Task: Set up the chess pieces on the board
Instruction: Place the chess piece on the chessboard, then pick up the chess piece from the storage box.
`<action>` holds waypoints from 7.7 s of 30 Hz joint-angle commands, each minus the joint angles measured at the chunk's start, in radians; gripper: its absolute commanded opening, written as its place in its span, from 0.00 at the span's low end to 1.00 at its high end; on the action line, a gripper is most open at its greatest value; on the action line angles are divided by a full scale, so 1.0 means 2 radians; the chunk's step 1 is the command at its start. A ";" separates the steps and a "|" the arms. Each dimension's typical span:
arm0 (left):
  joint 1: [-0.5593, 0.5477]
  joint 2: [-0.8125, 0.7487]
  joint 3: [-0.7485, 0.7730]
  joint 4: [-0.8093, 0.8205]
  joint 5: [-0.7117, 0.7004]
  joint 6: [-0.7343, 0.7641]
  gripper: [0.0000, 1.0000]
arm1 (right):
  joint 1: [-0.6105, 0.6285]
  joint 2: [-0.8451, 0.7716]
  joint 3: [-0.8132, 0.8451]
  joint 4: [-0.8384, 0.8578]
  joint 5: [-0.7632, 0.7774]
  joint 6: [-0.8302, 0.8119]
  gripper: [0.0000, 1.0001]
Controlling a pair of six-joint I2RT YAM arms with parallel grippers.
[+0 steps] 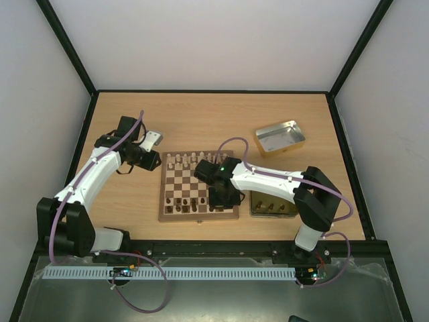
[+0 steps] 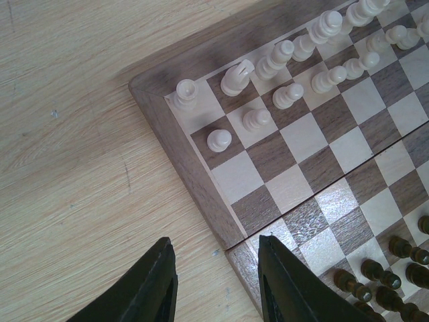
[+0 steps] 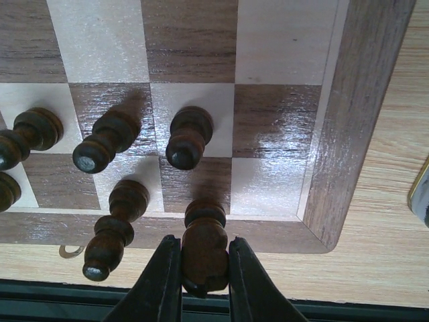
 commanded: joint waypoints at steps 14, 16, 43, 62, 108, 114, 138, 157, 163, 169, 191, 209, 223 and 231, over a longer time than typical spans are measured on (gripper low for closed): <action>-0.002 -0.010 -0.007 -0.001 0.004 0.004 0.35 | 0.003 0.018 0.024 0.000 0.008 -0.007 0.02; -0.002 -0.011 -0.007 -0.001 0.004 0.004 0.35 | 0.003 0.017 0.023 0.001 0.007 -0.008 0.02; -0.002 -0.021 -0.014 0.003 0.003 0.002 0.35 | 0.003 0.008 -0.001 0.006 0.003 0.001 0.02; -0.002 -0.018 -0.014 0.003 0.005 0.003 0.35 | 0.003 0.011 0.009 0.000 0.005 -0.002 0.19; -0.002 -0.017 -0.013 0.000 -0.002 0.003 0.35 | -0.083 -0.117 0.041 -0.085 0.070 -0.005 0.23; -0.002 0.020 -0.001 -0.002 -0.014 0.003 0.35 | -0.156 -0.196 -0.032 -0.067 0.083 -0.002 0.29; -0.002 0.109 0.069 -0.030 -0.024 0.011 0.34 | -0.306 -0.263 -0.239 0.106 -0.004 -0.105 0.29; -0.002 0.107 0.068 -0.032 -0.006 0.017 0.33 | -0.310 -0.243 -0.228 0.061 -0.070 -0.162 0.36; -0.002 0.100 0.062 -0.028 -0.005 0.017 0.34 | -0.310 -0.237 -0.229 0.057 -0.088 -0.176 0.35; -0.002 0.094 0.060 -0.027 -0.005 0.016 0.33 | -0.308 -0.225 -0.230 0.061 -0.101 -0.188 0.35; -0.002 0.085 0.061 -0.028 -0.012 0.017 0.33 | -0.297 -0.210 -0.237 0.052 -0.096 -0.205 0.29; -0.002 0.085 0.068 -0.028 -0.021 0.020 0.33 | -0.288 -0.197 -0.225 0.043 -0.075 -0.206 0.11; -0.002 0.081 0.065 -0.027 -0.018 0.020 0.33 | -0.288 -0.190 -0.189 0.022 -0.036 -0.195 0.06; -0.001 0.066 0.055 -0.023 -0.018 0.020 0.33 | -0.288 -0.194 -0.160 0.001 0.010 -0.188 0.04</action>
